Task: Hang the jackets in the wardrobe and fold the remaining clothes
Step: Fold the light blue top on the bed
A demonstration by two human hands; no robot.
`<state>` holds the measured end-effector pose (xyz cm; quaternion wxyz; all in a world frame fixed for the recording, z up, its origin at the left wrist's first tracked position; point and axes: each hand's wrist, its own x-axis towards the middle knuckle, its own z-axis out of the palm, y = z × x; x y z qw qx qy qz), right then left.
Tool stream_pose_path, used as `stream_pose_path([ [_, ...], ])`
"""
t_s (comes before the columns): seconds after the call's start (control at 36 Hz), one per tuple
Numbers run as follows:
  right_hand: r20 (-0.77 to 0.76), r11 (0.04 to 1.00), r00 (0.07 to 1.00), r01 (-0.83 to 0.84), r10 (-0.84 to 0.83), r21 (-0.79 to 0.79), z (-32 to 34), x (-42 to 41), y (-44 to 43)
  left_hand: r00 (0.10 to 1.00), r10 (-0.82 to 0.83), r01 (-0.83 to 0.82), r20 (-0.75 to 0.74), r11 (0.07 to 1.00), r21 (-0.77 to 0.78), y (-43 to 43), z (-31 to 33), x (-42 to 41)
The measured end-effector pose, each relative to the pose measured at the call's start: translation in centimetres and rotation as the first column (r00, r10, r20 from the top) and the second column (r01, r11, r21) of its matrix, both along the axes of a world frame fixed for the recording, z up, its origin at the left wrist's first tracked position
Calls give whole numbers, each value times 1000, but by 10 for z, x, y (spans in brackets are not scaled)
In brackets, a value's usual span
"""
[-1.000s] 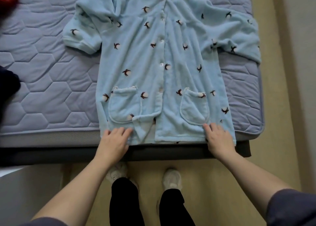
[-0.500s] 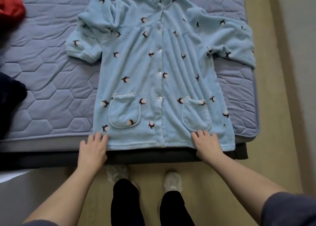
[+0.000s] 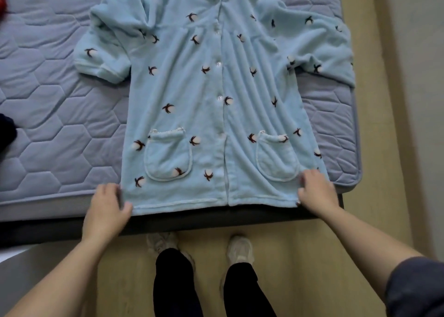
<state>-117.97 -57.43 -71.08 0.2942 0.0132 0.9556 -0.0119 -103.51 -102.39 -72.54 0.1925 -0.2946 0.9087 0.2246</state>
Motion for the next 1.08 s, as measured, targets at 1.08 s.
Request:
stream_pose_path([
  [1.08, 115, 968, 989, -58, 88, -245, 9, -154, -354, 664, 679, -679, 314, 372, 632, -152, -5, -255],
])
